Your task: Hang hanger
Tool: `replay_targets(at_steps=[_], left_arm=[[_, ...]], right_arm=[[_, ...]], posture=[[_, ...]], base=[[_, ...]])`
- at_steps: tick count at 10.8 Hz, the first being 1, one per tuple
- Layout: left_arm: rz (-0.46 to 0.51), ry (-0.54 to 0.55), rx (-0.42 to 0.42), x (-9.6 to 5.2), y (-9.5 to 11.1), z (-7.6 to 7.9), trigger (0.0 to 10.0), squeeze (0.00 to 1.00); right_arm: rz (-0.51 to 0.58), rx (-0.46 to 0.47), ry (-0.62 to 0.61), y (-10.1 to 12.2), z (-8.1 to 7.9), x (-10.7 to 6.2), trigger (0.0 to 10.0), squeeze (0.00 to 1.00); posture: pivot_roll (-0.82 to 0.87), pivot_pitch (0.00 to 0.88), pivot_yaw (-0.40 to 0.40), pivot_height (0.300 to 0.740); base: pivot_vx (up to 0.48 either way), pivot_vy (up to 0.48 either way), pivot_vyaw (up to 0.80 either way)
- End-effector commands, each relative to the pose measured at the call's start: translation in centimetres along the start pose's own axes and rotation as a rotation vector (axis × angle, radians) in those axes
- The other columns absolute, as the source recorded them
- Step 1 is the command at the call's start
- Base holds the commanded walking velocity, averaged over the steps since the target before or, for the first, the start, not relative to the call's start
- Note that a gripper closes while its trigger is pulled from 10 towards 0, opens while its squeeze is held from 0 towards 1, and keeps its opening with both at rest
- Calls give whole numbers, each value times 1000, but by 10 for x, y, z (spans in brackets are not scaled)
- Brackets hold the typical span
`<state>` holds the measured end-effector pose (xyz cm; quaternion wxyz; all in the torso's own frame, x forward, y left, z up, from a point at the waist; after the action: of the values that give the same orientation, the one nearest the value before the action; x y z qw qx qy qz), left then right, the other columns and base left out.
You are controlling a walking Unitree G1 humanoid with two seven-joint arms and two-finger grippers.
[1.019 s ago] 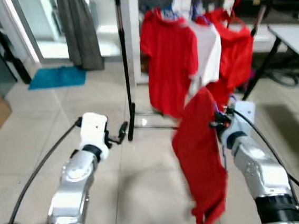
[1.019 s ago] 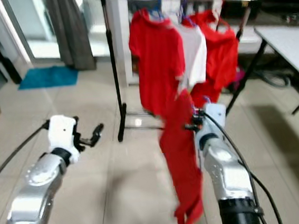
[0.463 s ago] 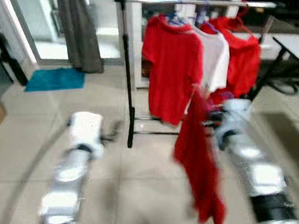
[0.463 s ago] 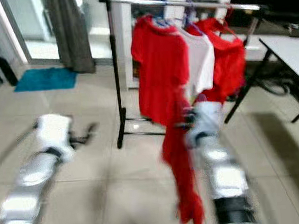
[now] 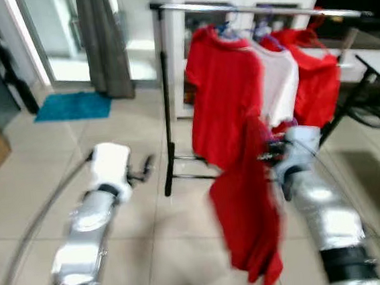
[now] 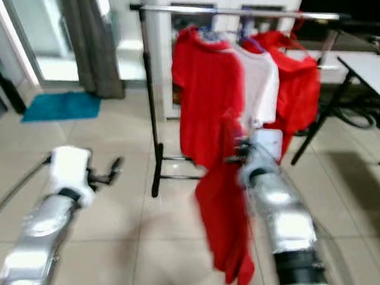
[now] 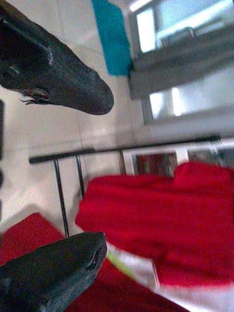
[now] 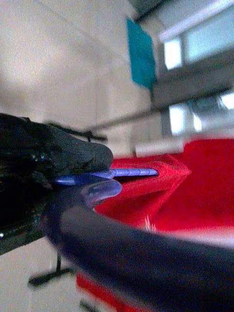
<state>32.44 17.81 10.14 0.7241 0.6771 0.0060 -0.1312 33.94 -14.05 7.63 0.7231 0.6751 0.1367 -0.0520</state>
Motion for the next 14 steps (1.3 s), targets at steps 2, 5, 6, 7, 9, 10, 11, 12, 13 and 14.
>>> replay_targets(at_steps=[2,5,6,7,9,10,11,12,13,14], left_arm=[[7,-24,1,3,2,9,10000,0],[4,-22,1,3,2,8,10000,0],[3,-22,1,4,2,8,10000,0],[2,-22,2,4,2,8,10000,0],[0,-21,-3,3,2,8,10000,0],[1,-10,-33,2,0,7,10000,0],[1,-10,-43,1,0,8,10000,0],[-4,-20,-36,1,-1,10,10000,0],[-12,-40,-21,1,-3,13,10000,0],[-17,-53,-17,-2,-5,15,10000,0]], right_arm=[[49,-23,-38,13,14,0,10000,0],[50,-31,-23,13,10,0,10000,0],[49,-32,-21,13,10,1,10000,0],[48,-34,-19,13,10,1,10000,0],[46,-36,-18,11,9,0,10000,0],[41,-36,-18,10,10,-2,10000,0],[37,-35,-19,8,10,-3,10000,0],[34,-34,-19,7,9,-3,10000,0],[32,-32,-17,6,9,-3,10000,0],[28,-31,-16,5,8,-4,10000,0]], posture=[[-70,0,-80,740],[-66,0,-82,740],[-66,0,-81,740],[-66,0,-81,740],[-69,0,-80,740],[-71,0,-78,740],[-72,0,-74,740],[-71,0,-73,740],[-72,0,-69,740],[-71,0,-62,740]], base=[[366,0,0],[377,0,0],[382,0,0],[386,0,0],[399,0,0],[420,0,0],[431,0,0],[442,0,0],[442,0,0],[454,0,0]])
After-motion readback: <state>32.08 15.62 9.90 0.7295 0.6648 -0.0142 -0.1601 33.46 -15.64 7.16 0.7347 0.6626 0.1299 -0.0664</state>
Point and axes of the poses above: a point about 5 cm out from each wrist's last joint towards the gripper, its own x axis pointing out of the wrist towards the gripper, its own y axis along the axis of the wrist's last joint, z = x × y, the point moved 4 cm from there along x, pointing out of the wrist towards the gripper, and after that the axes turned 15 degrees about -x, right-handed, at the moved point
